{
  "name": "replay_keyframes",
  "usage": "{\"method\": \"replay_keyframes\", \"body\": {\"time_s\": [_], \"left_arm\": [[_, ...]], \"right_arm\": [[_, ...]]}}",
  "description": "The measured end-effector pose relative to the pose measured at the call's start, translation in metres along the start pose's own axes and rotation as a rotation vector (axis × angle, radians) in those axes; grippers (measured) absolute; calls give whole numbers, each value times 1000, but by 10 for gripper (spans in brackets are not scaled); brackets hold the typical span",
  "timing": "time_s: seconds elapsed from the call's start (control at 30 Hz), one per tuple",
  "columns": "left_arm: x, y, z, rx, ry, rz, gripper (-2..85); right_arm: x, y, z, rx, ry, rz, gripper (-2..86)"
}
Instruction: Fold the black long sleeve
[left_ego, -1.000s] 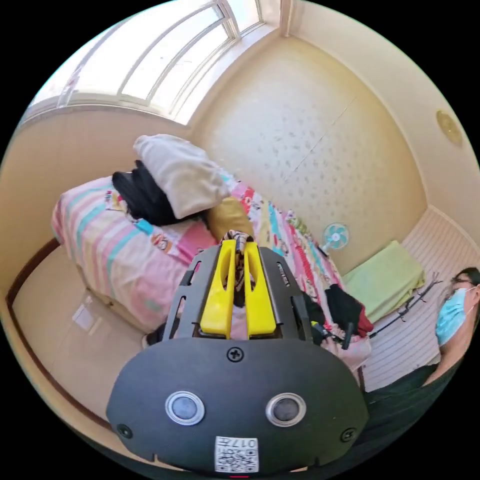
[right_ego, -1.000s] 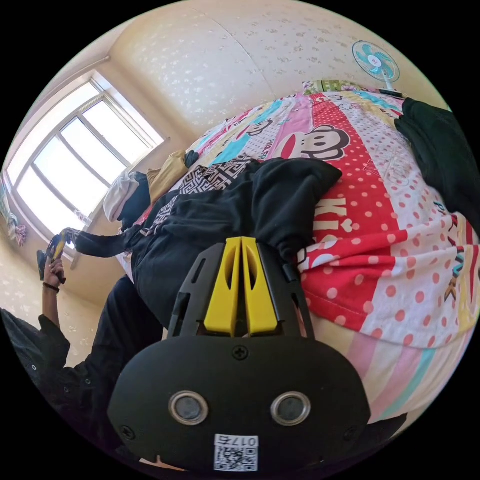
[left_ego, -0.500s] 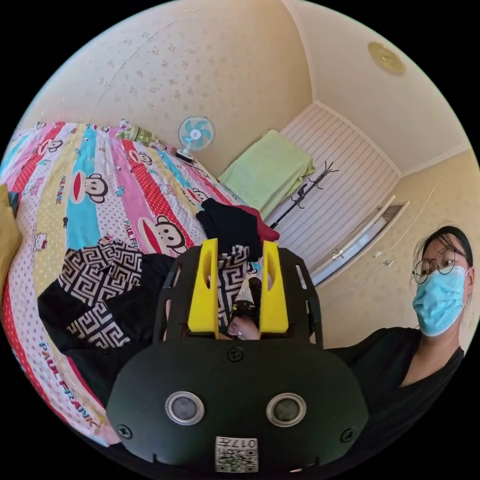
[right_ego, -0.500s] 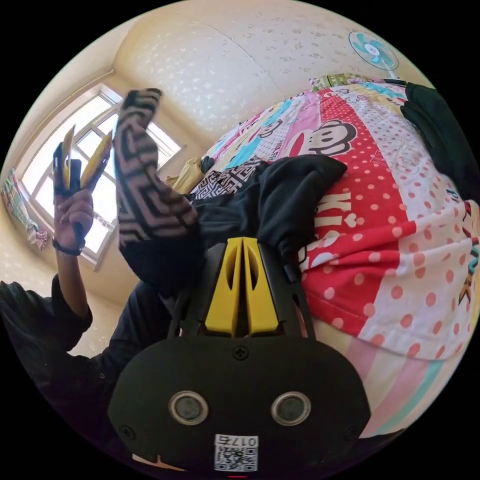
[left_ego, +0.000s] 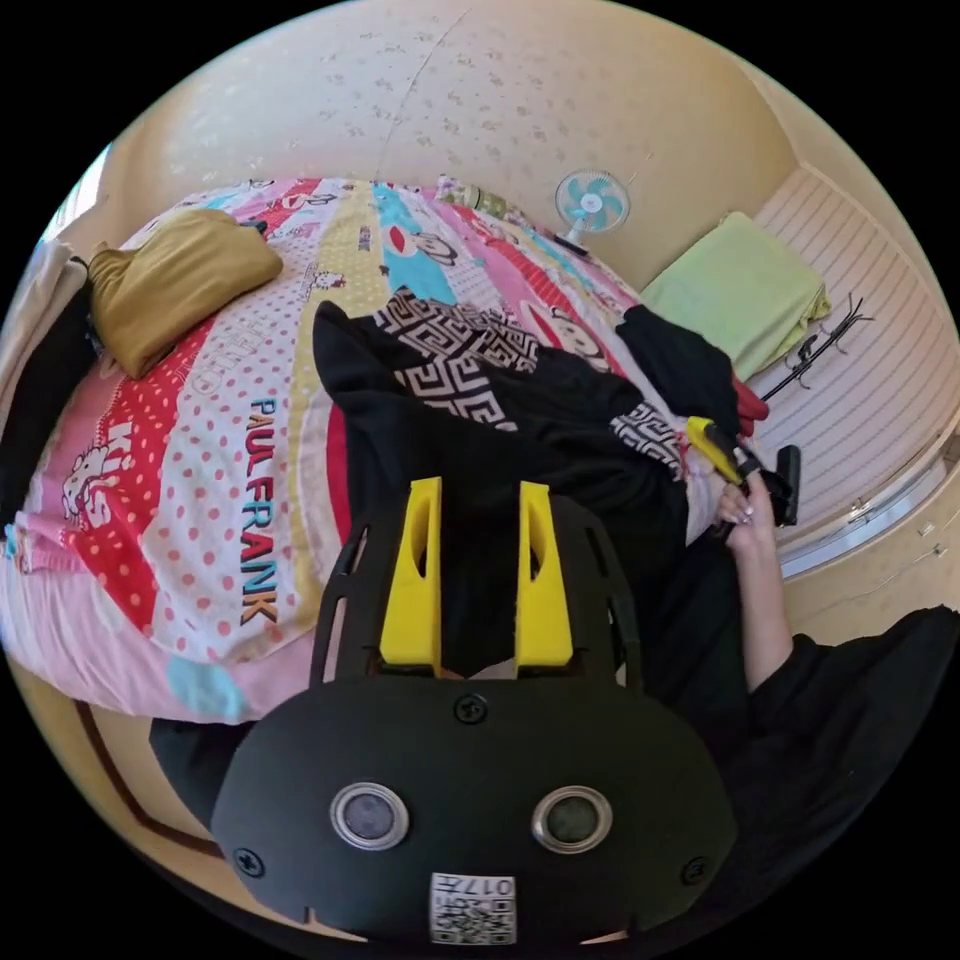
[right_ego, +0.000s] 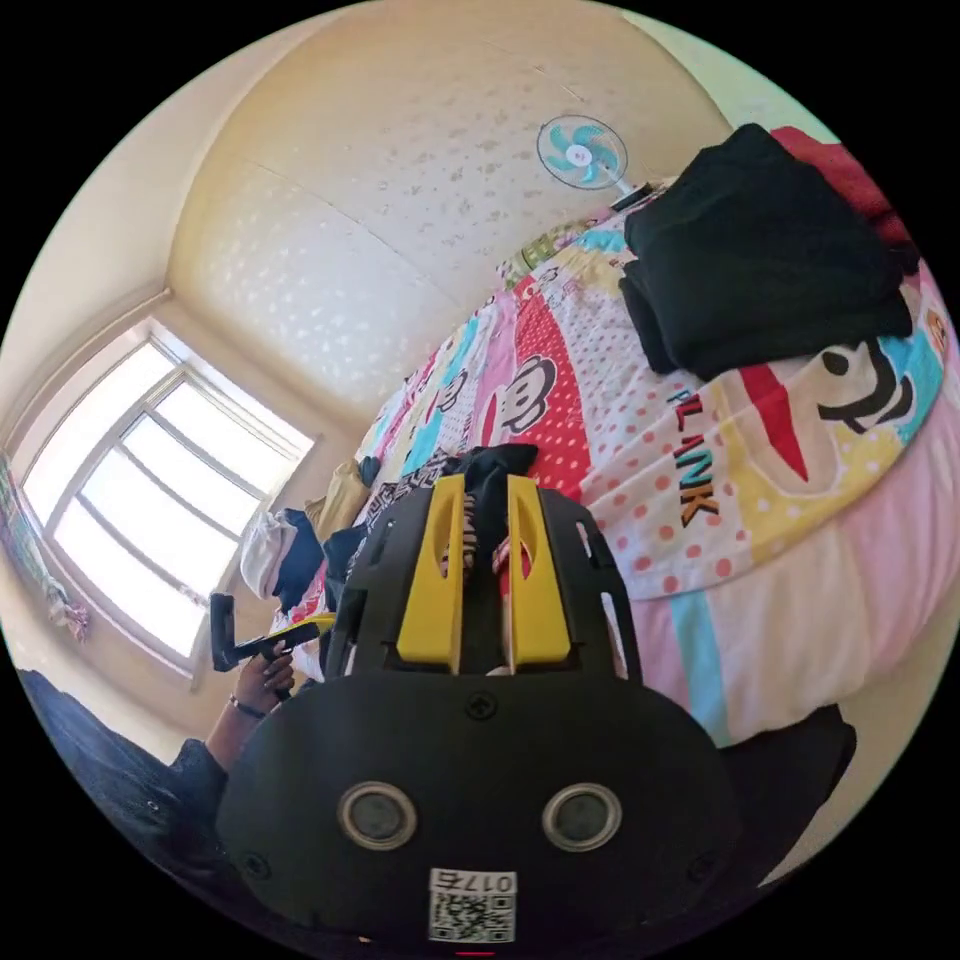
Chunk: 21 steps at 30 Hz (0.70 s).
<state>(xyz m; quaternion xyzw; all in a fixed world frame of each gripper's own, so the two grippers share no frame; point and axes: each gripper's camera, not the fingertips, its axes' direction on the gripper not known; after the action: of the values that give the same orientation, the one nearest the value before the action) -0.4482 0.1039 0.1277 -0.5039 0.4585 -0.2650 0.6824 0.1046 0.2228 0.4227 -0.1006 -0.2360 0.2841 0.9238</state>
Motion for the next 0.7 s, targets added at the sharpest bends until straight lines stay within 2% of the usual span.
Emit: {"method": "replay_keyframes", "body": {"time_s": [0.03,0.1,0.17,0.2,0.23,0.3,0.37,0.43,0.5,0.53,0.6,0.63,0.7], "left_arm": [[2,-3,14,-42,-15,22,113],[2,-3,16,-8,-13,15,111],[-1,-5,16,-2,-1,-8,108],[-4,-6,14,3,6,-22,99],[-6,-7,11,3,0,-33,80],[-10,-11,-3,-26,25,-26,37],[-17,-9,-42,57,49,-32,6],[-36,8,-106,258,50,-55,-4],[-63,19,-135,325,87,-106,-6],[-84,26,-143,343,155,-135,-7],[-115,36,-139,338,294,-201,-6],[-130,43,-133,325,359,-255,-4],[-142,52,-122,282,415,-289,1]], "right_arm": [[-24,-2,8,-53,10,-86,89],[-57,-1,40,-213,61,-202,111],[-77,16,98,-484,213,-298,117],[-78,21,105,-506,276,-305,115],[-80,23,98,-444,353,-303,78],[-86,14,59,-298,255,-282,53],[-90,4,-14,-6,-81,-369,46],[-74,3,-50,156,-321,-407,45],[-39,4,-62,219,-466,-335,44],[-6,6,-57,191,-502,-196,42],[52,19,-37,61,-407,146,40],[85,37,-26,-47,-274,375,40],[102,53,-33,14,-335,398,42]]}}
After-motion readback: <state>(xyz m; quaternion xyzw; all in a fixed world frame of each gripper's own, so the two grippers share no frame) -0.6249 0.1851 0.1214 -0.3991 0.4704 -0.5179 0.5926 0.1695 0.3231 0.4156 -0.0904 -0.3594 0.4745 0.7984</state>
